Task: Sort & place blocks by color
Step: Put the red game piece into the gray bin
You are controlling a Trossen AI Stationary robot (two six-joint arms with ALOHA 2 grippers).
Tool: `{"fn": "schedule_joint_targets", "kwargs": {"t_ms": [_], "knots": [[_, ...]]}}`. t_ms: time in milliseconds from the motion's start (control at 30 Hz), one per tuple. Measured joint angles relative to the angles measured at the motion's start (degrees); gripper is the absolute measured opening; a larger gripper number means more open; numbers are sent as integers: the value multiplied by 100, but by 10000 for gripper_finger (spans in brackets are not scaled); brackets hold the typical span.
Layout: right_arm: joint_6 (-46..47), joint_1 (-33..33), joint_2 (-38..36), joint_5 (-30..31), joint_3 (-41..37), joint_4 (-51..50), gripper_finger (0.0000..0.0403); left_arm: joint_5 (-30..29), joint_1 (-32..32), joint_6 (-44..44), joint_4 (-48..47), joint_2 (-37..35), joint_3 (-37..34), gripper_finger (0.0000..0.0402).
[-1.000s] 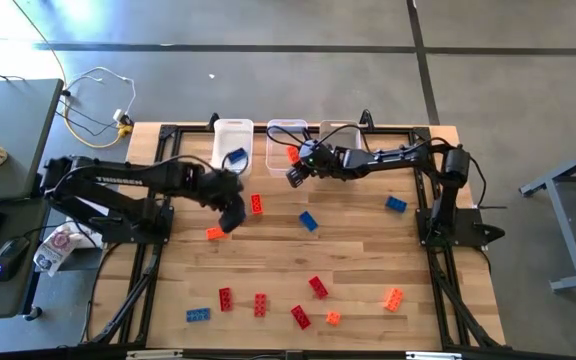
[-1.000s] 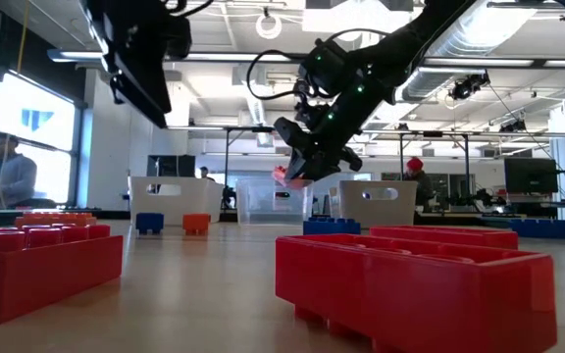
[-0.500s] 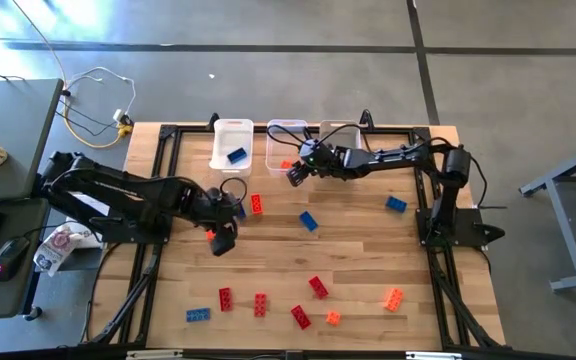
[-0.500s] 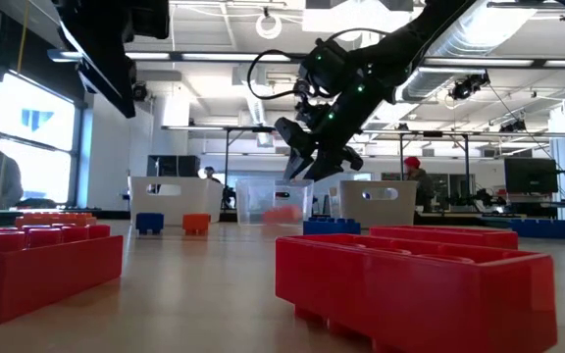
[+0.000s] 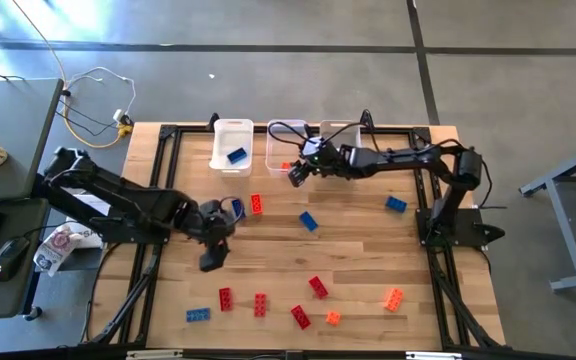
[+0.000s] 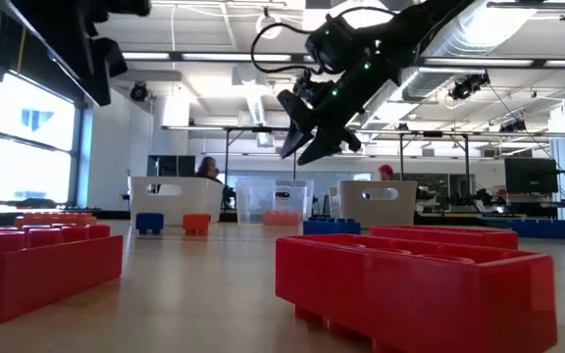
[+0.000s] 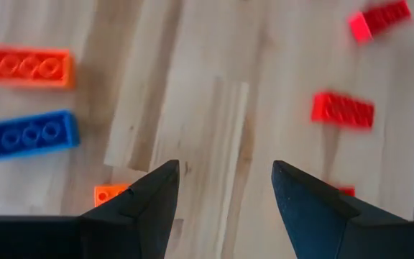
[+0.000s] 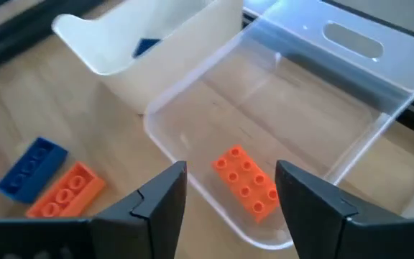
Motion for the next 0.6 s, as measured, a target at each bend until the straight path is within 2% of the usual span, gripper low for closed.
{"fn": "schedule_joint_targets", "kwargs": {"t_ms": [300,600], "knots": [[-94,247,-148,2,0,-42,199,2,-611,2213,49,0,0,211],[-93,405,-148,14,0,-89,199,5,-1040,3022,582,0,0,211]]}}
